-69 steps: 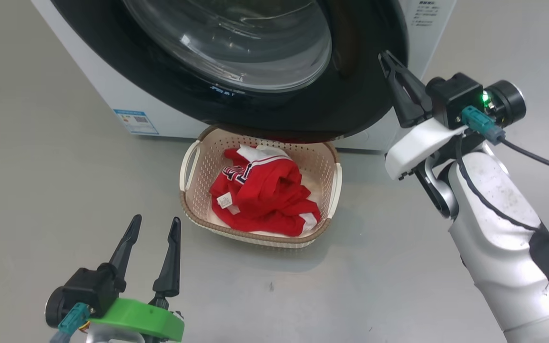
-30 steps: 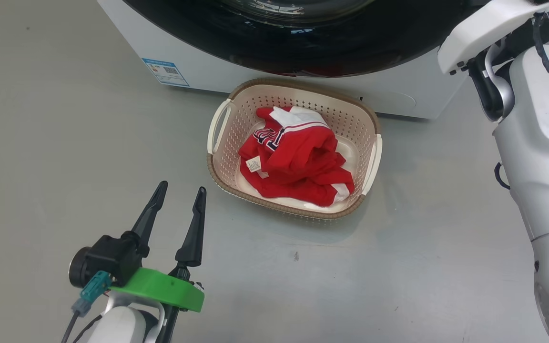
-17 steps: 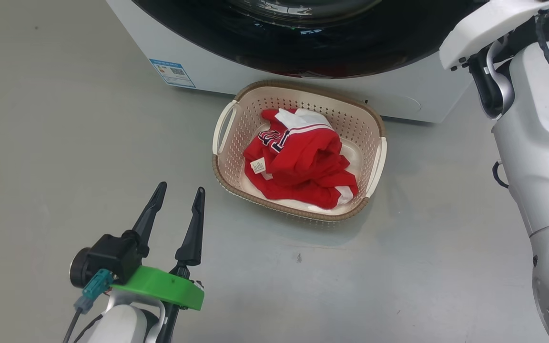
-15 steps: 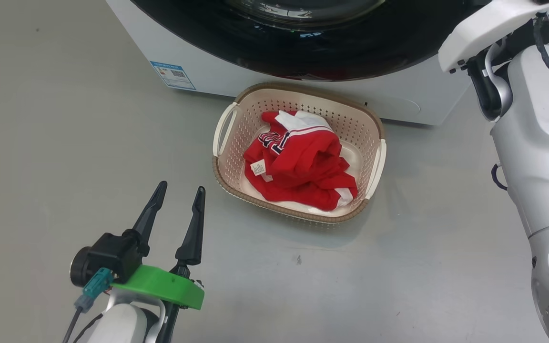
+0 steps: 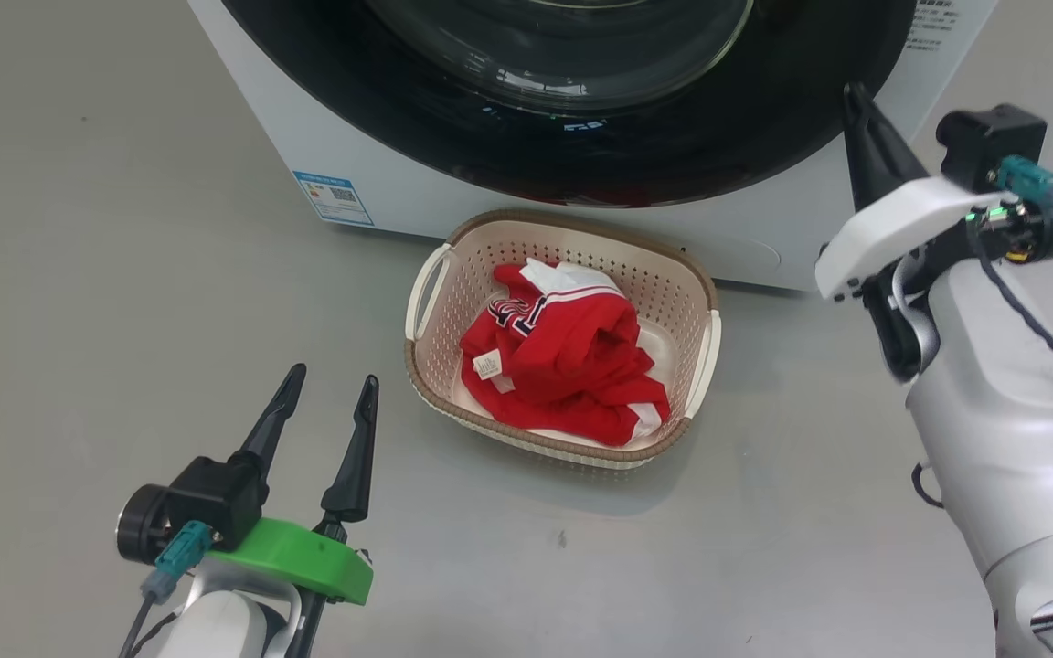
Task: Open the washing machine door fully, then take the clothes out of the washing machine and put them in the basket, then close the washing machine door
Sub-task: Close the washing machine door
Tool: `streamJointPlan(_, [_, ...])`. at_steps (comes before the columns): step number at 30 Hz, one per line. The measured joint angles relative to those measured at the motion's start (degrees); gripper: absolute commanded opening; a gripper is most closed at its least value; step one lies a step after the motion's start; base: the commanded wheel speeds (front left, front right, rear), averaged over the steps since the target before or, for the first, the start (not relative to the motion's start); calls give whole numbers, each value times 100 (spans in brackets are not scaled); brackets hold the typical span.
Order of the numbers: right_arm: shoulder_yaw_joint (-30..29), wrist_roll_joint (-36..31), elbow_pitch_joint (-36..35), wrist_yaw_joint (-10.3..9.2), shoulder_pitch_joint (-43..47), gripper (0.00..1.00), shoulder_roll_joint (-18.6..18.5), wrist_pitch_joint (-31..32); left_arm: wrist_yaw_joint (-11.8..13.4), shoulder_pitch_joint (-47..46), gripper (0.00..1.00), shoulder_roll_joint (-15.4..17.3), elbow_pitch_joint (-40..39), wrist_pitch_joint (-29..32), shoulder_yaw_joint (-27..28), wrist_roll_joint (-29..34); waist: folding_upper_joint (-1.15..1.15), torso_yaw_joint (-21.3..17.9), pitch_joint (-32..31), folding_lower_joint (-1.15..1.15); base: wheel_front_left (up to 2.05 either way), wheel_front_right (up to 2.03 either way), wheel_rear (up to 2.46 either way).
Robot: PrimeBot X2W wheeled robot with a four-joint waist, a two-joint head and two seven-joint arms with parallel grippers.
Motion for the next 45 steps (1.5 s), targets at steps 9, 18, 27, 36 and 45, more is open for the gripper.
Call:
streamJointPlan(9, [-48, 124, -238, 44, 1000, 51, 96, -33, 12, 173, 100, 205, 44, 0, 69, 92, 0, -180, -411, 0, 0, 0, 0])
streamJointPlan(18, [-134, 2, -964, 32, 1911, 100, 154, -48, 59, 404, 100, 297, 73, 0, 90, 119, 0, -476, -776, 0, 0, 0, 0])
streamJointPlan(27, [-361, -37, -1589, -214, 2833, 100, 250, -47, 152, 683, 100, 405, 142, 26, 138, 120, 0, -794, -1124, 0, 0, 0, 0])
streamJointPlan(36, [-370, -62, -2146, -324, 3646, 100, 348, -47, 253, 945, 100, 412, 133, 59, 196, 116, 0, -1080, -1449, 0, 0, 0, 0])
streamJointPlan(45, [-325, -144, -2553, -471, 4353, 100, 367, -47, 278, 1129, 100, 412, 14, 116, 190, 111, 0, -1304, -1702, 0, 0, 0, 0])
